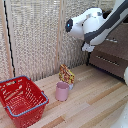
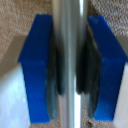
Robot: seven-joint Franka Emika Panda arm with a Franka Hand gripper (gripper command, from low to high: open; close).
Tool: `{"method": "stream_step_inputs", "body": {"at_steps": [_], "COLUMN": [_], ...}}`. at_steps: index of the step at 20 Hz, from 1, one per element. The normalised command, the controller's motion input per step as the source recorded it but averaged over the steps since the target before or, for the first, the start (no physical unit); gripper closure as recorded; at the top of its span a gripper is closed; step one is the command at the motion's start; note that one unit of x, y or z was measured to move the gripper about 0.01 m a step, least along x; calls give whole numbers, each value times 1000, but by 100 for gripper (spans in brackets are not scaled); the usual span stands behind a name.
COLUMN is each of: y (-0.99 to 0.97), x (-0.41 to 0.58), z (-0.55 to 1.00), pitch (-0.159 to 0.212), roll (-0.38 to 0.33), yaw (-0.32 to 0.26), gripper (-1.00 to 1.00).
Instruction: Transport the gripper mindfully toward the orange-red bowl and clasp it to elevate with ease. Ensure your robot's arm aligns efficiently with the top drawer's opening. Carefully slide the orange-red bowl into the designated spot with precision. After confirmation, withdraw the gripper gently. Close the drawer smoothly by transitioning the gripper to its handle.
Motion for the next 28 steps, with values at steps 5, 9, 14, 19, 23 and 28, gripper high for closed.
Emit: {"method": "stream_step_inputs", "body": {"at_steps": [5,9,14,19,23,28], "y": [-676,-699,-697,-708,-671,-701], "x": [0,0,0,0,0,-6], "z": [293,583,822,781,347,105], "pitch": [20,13,2,0,-8,-84], "roll": [41,51,85,94,25,0], "yaw": [1,0,17,28,41,19], "gripper": [100,100,100,100,100,100]}}
